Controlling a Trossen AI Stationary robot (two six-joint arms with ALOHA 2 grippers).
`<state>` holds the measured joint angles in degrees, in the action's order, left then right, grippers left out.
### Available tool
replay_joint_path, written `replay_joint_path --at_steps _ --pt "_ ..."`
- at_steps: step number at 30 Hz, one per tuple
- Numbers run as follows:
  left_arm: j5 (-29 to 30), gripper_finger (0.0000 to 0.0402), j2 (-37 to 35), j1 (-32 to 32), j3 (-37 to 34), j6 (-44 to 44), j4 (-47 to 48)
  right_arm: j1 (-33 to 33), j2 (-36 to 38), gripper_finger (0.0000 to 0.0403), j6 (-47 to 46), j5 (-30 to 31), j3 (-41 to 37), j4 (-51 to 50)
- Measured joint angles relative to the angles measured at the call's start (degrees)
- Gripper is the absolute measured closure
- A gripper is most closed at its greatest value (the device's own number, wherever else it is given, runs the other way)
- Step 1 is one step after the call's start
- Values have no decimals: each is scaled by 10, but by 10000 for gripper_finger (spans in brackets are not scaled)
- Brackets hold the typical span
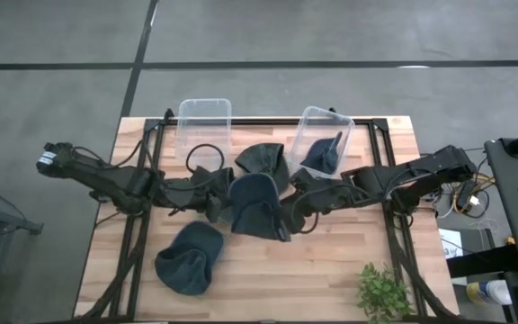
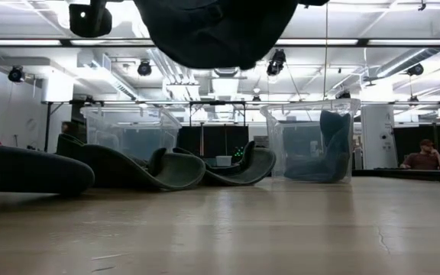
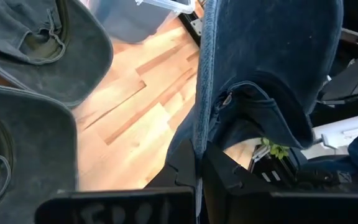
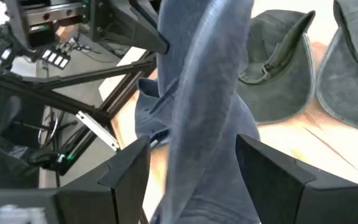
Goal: Pick & Place hat
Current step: Put the right blue cap into the right transparent bin
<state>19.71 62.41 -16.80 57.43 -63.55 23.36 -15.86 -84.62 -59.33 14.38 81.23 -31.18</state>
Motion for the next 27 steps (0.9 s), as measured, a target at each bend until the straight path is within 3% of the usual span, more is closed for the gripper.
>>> replay_joint_path --at_steps 6,14,27 --pt "-20 397 0 0 0 16 -10 0 -4 217 -16 21 0 0" --pt "-31 372 -6 1 0 40 -25 3 -4 379 -34 -2 -1 -16" --pt "-21 301 -18 6 1 87 -42 20 0 392 -85 10 0 -28"
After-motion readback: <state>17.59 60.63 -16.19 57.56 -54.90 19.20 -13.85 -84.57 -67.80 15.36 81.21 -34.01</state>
